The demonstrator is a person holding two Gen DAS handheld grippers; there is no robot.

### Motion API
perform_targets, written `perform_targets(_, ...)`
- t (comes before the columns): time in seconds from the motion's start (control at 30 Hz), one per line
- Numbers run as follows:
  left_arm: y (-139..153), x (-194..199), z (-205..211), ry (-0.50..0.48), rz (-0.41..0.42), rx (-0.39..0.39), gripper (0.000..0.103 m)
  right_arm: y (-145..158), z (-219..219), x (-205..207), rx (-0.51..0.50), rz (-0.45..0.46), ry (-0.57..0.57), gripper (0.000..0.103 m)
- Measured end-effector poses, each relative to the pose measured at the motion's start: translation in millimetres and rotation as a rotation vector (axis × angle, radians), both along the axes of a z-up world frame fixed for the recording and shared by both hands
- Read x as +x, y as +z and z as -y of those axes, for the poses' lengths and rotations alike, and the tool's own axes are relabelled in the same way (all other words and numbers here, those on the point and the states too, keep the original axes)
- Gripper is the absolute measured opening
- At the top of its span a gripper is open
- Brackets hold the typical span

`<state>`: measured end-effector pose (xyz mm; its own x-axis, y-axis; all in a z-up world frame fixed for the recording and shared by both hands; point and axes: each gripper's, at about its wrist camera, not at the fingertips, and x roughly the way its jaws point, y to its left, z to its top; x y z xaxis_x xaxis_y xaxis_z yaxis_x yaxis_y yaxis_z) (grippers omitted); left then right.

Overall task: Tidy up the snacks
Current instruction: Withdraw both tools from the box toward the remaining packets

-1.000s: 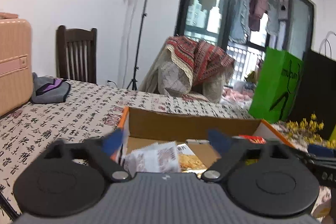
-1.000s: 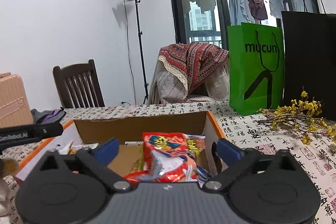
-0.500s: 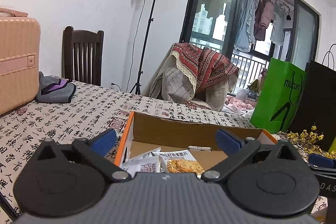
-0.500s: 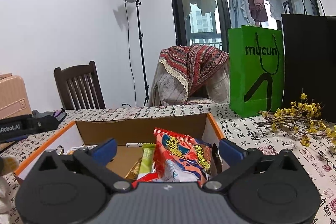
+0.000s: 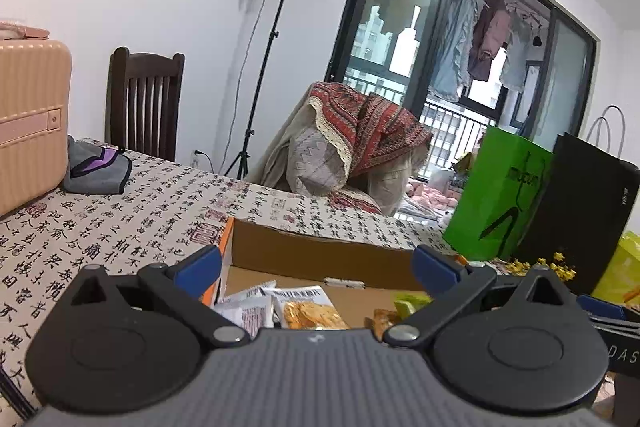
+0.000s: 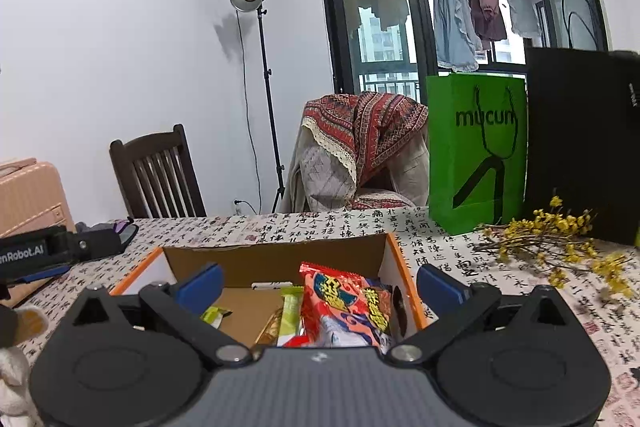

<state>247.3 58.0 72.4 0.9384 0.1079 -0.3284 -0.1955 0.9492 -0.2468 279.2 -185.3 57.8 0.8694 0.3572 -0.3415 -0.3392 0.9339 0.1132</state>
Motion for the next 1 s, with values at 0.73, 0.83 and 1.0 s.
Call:
perform_targets(0.73,-19.1,-72.9,34.1,-0.111,-0.126,0.03,0.103,-24.6,52.5,-96.3,-0.061,-0.072,-0.04,0.103)
perform_targets(0.83,-26.4,-77.3,38.4,-0.124,-0.15,0.035,0.103,-32.2,59.5,-104.3,-0.063,-0.092,-0.05,0.103)
perform_targets(1.0,-37.4,-83.8,44.2,-0.145,-0.19,0.039,0.103,-43.6,71.9,-114.7,-0.06,-0.117,-0.063,0.103)
